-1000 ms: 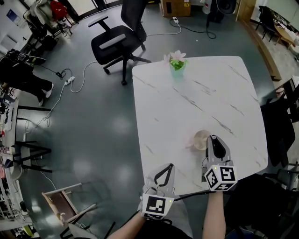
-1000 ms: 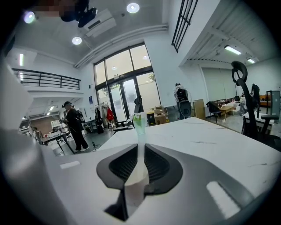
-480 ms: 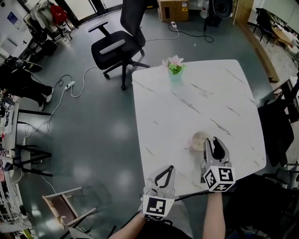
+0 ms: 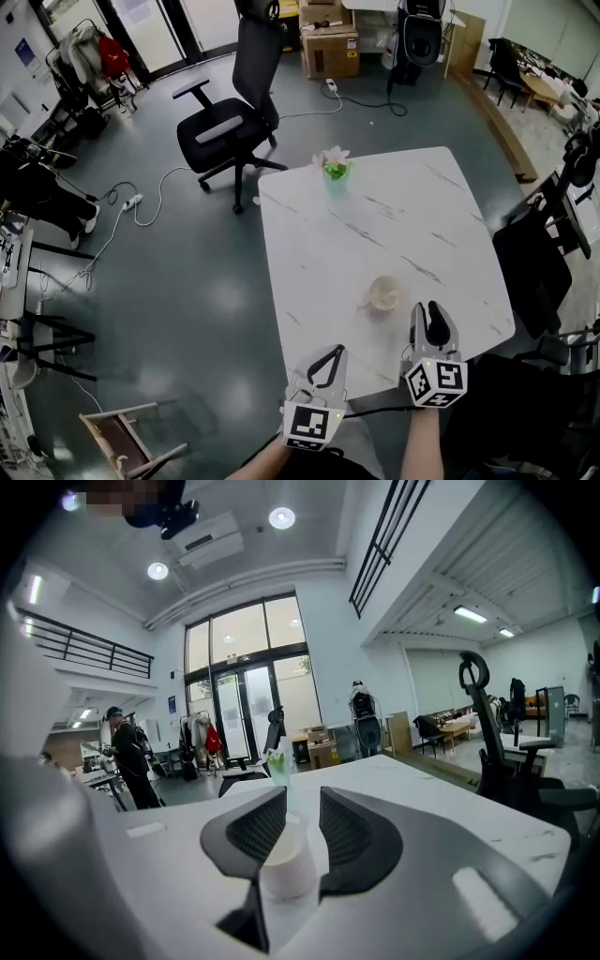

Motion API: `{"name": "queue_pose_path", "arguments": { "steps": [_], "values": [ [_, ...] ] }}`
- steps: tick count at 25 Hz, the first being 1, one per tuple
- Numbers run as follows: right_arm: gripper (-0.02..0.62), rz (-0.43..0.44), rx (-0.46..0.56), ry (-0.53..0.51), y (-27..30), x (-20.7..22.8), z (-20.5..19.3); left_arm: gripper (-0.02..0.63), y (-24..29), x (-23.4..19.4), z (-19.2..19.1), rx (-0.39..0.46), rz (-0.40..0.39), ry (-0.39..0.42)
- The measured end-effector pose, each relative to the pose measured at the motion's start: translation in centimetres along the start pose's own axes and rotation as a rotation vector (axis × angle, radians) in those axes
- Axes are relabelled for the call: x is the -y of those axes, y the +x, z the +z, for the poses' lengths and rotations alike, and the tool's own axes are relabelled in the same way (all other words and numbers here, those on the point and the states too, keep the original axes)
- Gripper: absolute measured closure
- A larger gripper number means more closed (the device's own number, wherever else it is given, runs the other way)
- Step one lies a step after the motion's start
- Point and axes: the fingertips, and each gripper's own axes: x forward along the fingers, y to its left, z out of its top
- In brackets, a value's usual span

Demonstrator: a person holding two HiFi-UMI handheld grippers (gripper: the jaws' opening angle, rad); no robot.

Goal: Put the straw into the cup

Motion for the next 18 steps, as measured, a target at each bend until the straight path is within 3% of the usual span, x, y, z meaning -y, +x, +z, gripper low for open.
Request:
{"name": "queue_pose_path", "arguments": {
  "steps": [3, 7, 10, 12, 18],
  "values": [
    [0.508, -0.004, 0.034, -0.026, -2.2, -1.1, 1.5, 0.604, -0.9, 0.9, 1.6, 0.046, -0.019, -0.054],
    [0.536, 0.014, 0.086, -0.023, -5.2, -3.5, 3.4, 0.604, -2.7, 1.8, 3.1, 0.092, -0.052, -0.019],
    [0.562, 0.027, 0.123, -0.028, -7.1, -5.6, 4.5, 0.604, -4.1, 1.9, 4.8, 0.135, -0.048, -0.048],
    [0.592, 0.037, 0.138, -0.034, -8.3, -7.0, 4.9, 0.604, -4.9, 1.6, 5.7, 0.157, -0.048, -0.025],
    [0.595, 0.078, 0.138, -0.018, -10.7, -10.2, 4.8, 0.604, -6.3, 1.2, 7.0, 0.195, -0.057, 0.055]
  ]
}}
